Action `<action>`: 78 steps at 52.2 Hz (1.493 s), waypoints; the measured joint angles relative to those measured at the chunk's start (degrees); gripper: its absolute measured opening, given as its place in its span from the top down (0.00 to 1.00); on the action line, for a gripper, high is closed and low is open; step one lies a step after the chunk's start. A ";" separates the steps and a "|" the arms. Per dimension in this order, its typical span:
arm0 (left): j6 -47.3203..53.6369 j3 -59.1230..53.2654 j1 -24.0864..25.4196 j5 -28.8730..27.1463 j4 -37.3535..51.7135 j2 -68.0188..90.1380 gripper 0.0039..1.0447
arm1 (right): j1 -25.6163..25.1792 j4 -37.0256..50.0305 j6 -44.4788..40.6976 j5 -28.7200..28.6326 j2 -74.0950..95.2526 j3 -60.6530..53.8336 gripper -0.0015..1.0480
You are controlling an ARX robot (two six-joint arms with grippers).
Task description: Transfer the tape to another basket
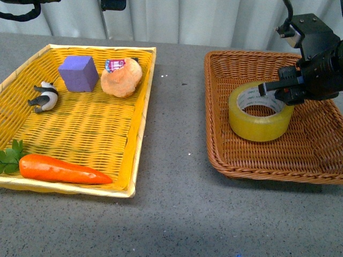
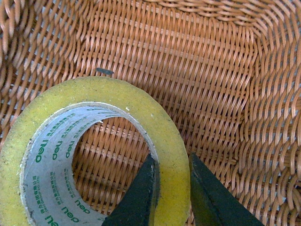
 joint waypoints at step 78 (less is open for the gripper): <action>2.91 -60.26 11.15 9.70 48.24 -39.39 0.97 | -7.52 57.18 4.85 0.76 -48.35 -56.37 0.99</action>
